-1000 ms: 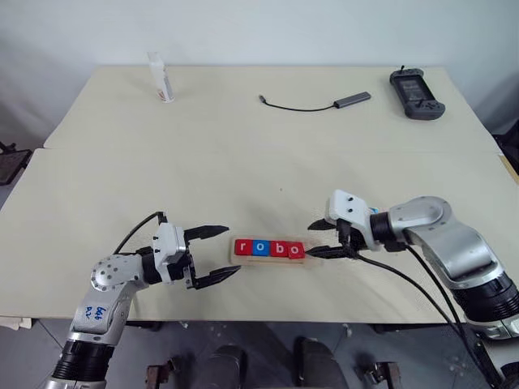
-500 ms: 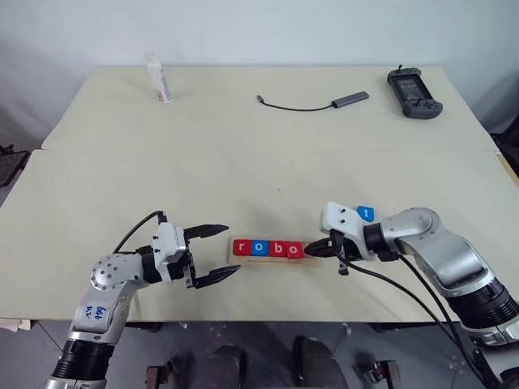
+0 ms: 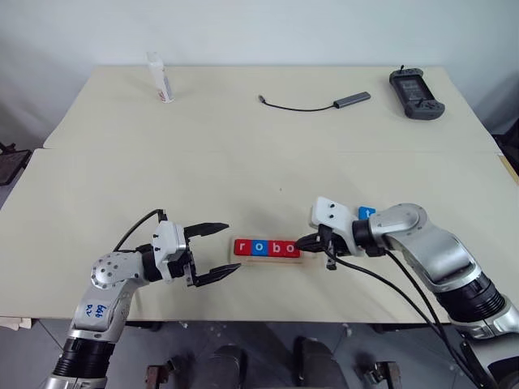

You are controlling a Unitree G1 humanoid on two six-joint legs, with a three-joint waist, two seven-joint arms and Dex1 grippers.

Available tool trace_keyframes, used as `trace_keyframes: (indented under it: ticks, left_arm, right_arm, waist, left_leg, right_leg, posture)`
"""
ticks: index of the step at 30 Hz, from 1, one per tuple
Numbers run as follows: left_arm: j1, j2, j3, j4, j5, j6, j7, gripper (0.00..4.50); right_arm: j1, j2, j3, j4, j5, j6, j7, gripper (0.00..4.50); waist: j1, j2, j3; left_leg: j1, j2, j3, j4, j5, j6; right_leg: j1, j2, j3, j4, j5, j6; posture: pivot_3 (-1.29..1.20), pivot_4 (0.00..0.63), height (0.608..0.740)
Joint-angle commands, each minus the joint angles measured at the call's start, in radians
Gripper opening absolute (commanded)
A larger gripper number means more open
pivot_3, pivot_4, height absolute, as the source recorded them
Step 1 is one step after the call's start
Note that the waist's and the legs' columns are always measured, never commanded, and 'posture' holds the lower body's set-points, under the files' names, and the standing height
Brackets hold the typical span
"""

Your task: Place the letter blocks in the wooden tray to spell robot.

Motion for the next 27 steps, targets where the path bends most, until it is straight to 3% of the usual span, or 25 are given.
trace_keyframes:
  ticks: [1, 4, 8, 14, 23, 27]
  left_arm:
    - [-0.002, -0.001, 0.009, -0.006, -0.001, -0.019, -0.004, 4.50]
    - [-0.009, 0.000, 0.010, 0.016, -0.001, -0.026, -0.016, 4.50]
    - [-0.043, -0.009, 0.004, 0.068, 0.004, -0.037, -0.027, 4.50]
    - [-0.107, -0.030, -0.007, 0.154, 0.016, -0.052, -0.041, 4.50]
    - [-0.160, -0.051, -0.019, 0.203, 0.024, -0.069, -0.069, 4.50]
    - [-0.161, -0.055, -0.017, 0.200, 0.025, -0.077, -0.063, 4.50]
  right_arm:
    - [0.088, -0.027, -0.205, -0.076, 0.087, -0.053, -0.015, 0.20]
    - [0.220, -0.055, -0.348, -0.120, 0.119, -0.115, -0.018, 0.93]
    - [0.463, 0.042, -0.610, -0.150, 0.086, -0.293, -0.173, 2.27]
    - [0.726, 0.147, -0.794, -0.152, 0.054, -0.490, -0.279, 4.33]
    - [0.843, 0.219, -0.820, -0.121, 0.072, -0.590, -0.354, 4.47]
    - [0.696, 0.194, -0.743, -0.142, 0.130, -0.355, -0.440, 4.47]
  waist:
    - [0.002, 0.000, 0.000]
    - [0.004, 0.000, 0.000]
    - [0.004, 0.000, 0.000]
    - [0.001, 0.000, 0.000]
    - [-0.005, 0.001, 0.000]
    - [-0.010, 0.001, -0.001]
  left_leg:
    - [0.000, 0.000, 0.000, 0.000, 0.000, 0.000]
    - [0.000, 0.000, 0.000, 0.000, 0.000, 0.000]
    - [0.000, 0.000, 0.000, -0.001, 0.000, 0.000]
    - [0.001, 0.000, 0.001, 0.000, 0.000, 0.000]
    - [0.003, 0.000, 0.003, 0.000, 0.000, 0.000]
    - [0.004, 0.000, 0.003, 0.001, 0.000, 0.000]
  right_leg:
    - [0.000, 0.000, 0.000, 0.000, 0.000, 0.000]
    - [0.001, 0.000, 0.000, -0.001, 0.000, 0.000]
    - [0.001, 0.000, -0.001, -0.001, 0.000, 0.000]
    - [0.001, 0.001, 0.000, 0.001, 0.000, 0.000]
    - [0.001, 0.001, 0.003, 0.004, 0.000, 0.000]
    - [0.001, 0.001, 0.003, 0.005, 0.000, 0.000]
  posture:
    - [0.00, 0.150, 0.740]
    - [0.00, 0.150, 0.740]
    - [0.00, 0.150, 0.740]
    - [0.00, 0.150, 0.740]
    - [0.00, 0.150, 0.740]
    - [0.00, 0.150, 0.740]
